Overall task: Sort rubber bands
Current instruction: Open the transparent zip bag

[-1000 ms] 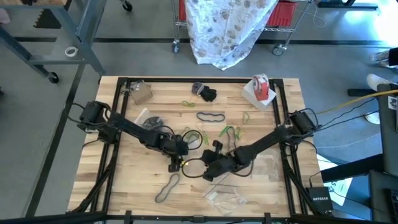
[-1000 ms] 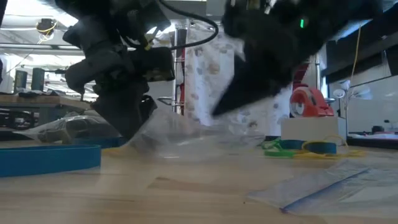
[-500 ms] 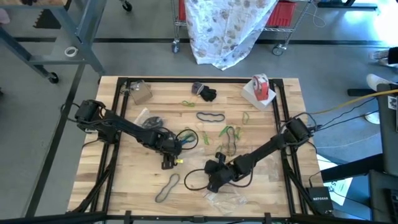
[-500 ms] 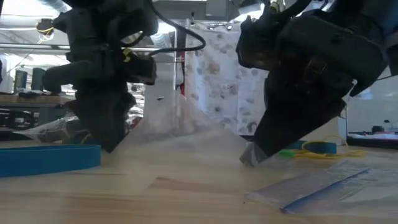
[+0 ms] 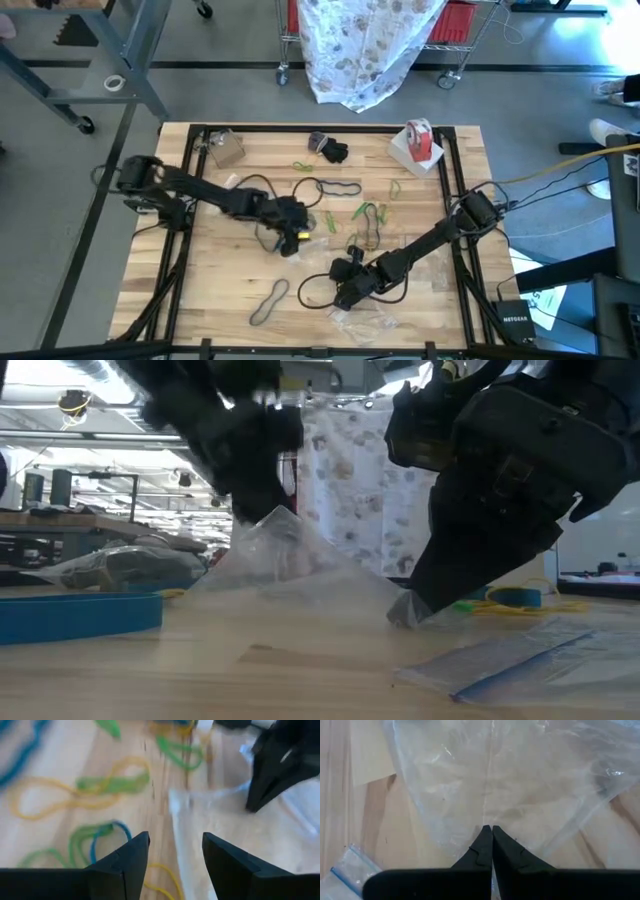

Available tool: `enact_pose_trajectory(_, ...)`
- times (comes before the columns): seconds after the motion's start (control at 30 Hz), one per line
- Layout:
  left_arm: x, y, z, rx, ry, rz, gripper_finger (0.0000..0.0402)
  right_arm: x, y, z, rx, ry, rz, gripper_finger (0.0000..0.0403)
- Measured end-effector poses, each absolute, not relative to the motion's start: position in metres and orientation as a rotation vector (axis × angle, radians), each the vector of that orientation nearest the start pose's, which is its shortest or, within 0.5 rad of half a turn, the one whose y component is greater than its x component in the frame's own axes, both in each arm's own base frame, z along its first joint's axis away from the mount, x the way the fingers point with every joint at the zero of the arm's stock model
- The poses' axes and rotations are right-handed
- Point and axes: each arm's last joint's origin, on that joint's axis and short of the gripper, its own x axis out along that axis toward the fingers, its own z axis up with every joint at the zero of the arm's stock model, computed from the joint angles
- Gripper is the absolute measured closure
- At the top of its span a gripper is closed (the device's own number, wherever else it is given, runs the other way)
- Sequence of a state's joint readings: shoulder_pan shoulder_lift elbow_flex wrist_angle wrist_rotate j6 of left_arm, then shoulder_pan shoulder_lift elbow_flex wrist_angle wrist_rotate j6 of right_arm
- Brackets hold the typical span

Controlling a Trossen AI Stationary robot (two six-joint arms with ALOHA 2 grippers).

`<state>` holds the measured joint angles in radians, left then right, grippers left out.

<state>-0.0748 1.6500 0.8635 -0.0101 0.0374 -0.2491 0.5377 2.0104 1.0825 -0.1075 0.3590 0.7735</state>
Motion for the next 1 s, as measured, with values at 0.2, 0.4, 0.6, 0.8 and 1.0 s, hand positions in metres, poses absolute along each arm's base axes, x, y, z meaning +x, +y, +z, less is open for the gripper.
enact_pose_trajectory(0.2,0.342,-0.022,0.137,-0.29,0.772,-0.122,0.0222,0.328,0.183,0.101,0.26,0.905,-0.216,0.0398)
enact_pose_trajectory(0.4,0.346,-0.023,0.117,-0.333,0.815,-0.148,0.0222,0.329,0.183,0.101,0.263,0.9,-0.218,0.0398)
enact_pose_trajectory(0.6,0.348,-0.028,0.119,-0.362,0.786,-0.237,0.0252,0.329,0.183,0.101,0.241,0.895,-0.218,0.0398)
enact_pose_trajectory(0.8,0.349,-0.029,0.122,-0.316,0.758,-0.239,0.0375,0.326,0.183,0.106,0.236,0.898,-0.217,0.0398)
enact_pose_trajectory(1.0,0.345,-0.042,0.144,-0.171,0.687,-0.191,0.0396,0.308,0.185,0.157,0.244,0.862,-0.172,0.0398)
